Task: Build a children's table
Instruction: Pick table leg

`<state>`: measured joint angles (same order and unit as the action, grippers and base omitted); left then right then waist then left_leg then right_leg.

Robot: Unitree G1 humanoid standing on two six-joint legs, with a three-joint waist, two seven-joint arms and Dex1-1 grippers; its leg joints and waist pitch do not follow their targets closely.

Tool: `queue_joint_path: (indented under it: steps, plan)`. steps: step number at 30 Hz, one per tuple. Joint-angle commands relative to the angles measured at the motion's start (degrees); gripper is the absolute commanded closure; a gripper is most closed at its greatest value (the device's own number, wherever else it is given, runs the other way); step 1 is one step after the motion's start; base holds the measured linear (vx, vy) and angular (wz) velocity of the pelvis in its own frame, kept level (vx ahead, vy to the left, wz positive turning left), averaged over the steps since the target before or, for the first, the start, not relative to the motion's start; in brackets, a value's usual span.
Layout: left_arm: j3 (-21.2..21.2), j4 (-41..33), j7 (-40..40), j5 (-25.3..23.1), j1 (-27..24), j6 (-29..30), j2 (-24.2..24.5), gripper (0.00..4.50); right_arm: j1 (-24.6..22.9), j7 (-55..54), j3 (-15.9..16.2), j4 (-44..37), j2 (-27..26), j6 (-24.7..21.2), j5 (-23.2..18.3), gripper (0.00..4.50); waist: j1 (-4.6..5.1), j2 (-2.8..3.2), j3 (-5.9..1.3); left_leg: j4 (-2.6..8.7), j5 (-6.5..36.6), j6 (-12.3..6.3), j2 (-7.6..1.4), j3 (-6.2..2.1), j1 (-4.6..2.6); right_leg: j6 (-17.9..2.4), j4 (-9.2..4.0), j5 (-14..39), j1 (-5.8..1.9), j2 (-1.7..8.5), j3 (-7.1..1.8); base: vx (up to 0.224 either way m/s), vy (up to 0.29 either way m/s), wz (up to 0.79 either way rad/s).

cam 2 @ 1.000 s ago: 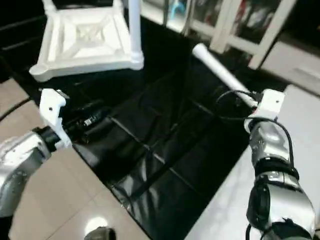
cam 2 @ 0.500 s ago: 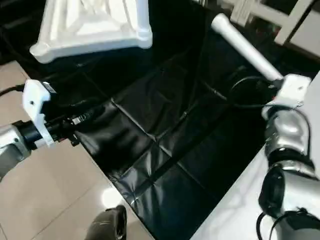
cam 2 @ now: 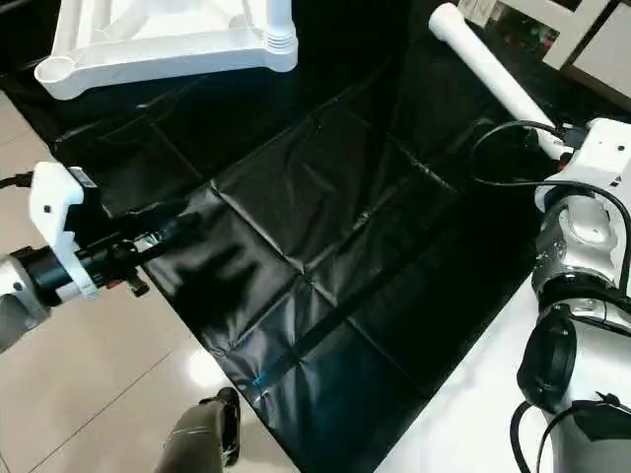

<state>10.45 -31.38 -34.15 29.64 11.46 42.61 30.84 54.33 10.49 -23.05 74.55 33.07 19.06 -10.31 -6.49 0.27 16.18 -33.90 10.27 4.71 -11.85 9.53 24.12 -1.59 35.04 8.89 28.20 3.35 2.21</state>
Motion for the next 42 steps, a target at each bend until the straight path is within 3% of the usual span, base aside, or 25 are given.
queue_joint_path:
  steps: [1, 4, 10, 11, 12, 14, 21, 24, 32, 35, 42]
  plan:
    - [0.84, -1.53, 0.29, 0.73, -0.78, 0.81, 0.62, 2.98, 0.34, -0.31, 0.43, 0.80, 1.13, 0.86, 1.18, 0.07, -0.16, -0.77, -4.58, 2.72, -1.60, -11.92, -0.02, 0.65, -1.43, -19.29, -1.94, -0.19, -4.99, 2.66, -2.02, 0.000, 0.000, 0.00]
    - [0.99, -1.56, 0.44, 1.14, -0.80, 0.88, 1.11, 2.98, 0.39, -1.85, 1.03, 1.20, 2.19, 0.46, 2.22, 0.07, -0.24, -0.51, -4.75, 2.58, -2.60, -11.96, 0.06, 0.65, -1.43, -19.54, -1.80, -1.25, -5.00, 2.58, -2.03, 0.000, 0.000, 0.00]
    - [0.76, -1.08, -0.67, 1.32, -0.52, 1.12, 2.65, 2.98, 0.75, -4.81, 2.72, 2.71, 5.05, -7.01, 4.94, 0.07, -0.58, -0.37, -4.78, 2.46, -2.59, -11.59, 0.34, 0.68, -1.37, -19.54, -1.76, -2.37, -5.18, 2.36, -1.97, 0.000, 0.000, 0.00]
    - [0.71, -0.88, -1.21, 1.51, -0.44, 1.21, 3.10, 2.98, 0.77, -4.19, 3.00, 2.94, 5.43, -8.33, 5.35, 0.07, -0.59, -0.31, -4.77, 2.50, -1.64, -11.03, 0.37, 0.66, -1.23, -19.77, -1.78, -1.82, -5.36, 2.52, -1.98, 0.000, 0.000, 0.00]
    - [0.62, -0.72, -1.38, 1.48, -0.29, 1.19, 3.27, 2.98, 0.80, -3.78, 3.31, 3.01, 5.71, -8.60, 5.78, 0.07, -0.72, 0.10, -4.86, 2.49, -1.46, -10.82, 0.35, 0.58, -1.28, -19.88, -1.71, -1.76, -5.36, 2.58, -1.97, 0.000, 0.000, 0.00]
    - [0.62, -0.60, -1.51, 1.54, -0.20, 1.15, 3.42, 2.98, 0.83, -3.32, 3.43, 3.07, 5.88, -8.78, 6.02, 0.07, -0.67, -0.06, -4.89, 2.43, -0.84, -10.54, 0.33, 0.71, -1.33, -20.30, -1.85, -1.99, -5.38, 2.52, -2.03, 0.000, 0.000, 0.00]
    - [0.25, 0.39, -2.63, 2.52, 0.91, 0.84, 4.34, 2.98, 0.99, 5.51, 3.67, 3.37, 7.00, -13.03, 6.10, 0.07, -1.18, 0.33, -5.19, 2.20, -1.10, -11.08, 0.00, 0.70, -1.32, -22.17, -1.42, -4.19, -5.50, 2.45, -1.96, 0.000, 0.000, 0.00]
    - [0.35, 0.10, -3.33, 3.58, 0.70, 1.31, 4.65, 2.98, 0.85, 11.67, 5.47, 3.39, 7.67, -15.46, 7.41, 0.07, -1.51, 0.23, -5.11, 2.21, -0.56, -11.09, -0.13, 0.71, -1.33, -22.41, -1.59, -2.82, -5.48, 2.57, -1.95, 0.000, 0.000, 0.00]
    - [0.14, -0.97, -4.66, 5.23, -0.24, 2.34, 5.97, 2.98, 1.07, 20.26, 8.94, 3.34, 8.30, -18.22, 10.92, 0.07, -1.99, 0.17, -4.60, 2.67, 4.22, -8.46, -0.36, 0.61, -1.61, -21.17, -2.39, 5.18, -5.21, 3.01, -2.11, 0.000, 0.000, 0.00]
    - [0.19, -1.09, -4.79, 5.23, -0.70, 2.40, 6.40, 2.98, 1.74, 24.24, 9.92, 3.26, 8.67, -19.28, 11.24, 0.07, -1.91, -0.22, -4.43, 2.84, 4.92, -7.98, -0.38, 0.54, -1.60, -20.29, -2.61, 7.23, -5.22, 3.19, -2.20, 0.000, 0.000, 0.00]
    - [0.36, -1.05, -4.28, 5.49, -0.83, 2.55, 6.94, 2.98, 4.48, 30.03, 9.17, 2.83, 9.18, -20.34, 10.26, 0.07, -1.73, -0.36, -4.67, 2.52, 0.67, -9.99, -0.35, 0.52, -1.45, -21.19, -2.04, 3.02, -5.23, 3.07, -2.15, 0.000, 0.000, 0.00]
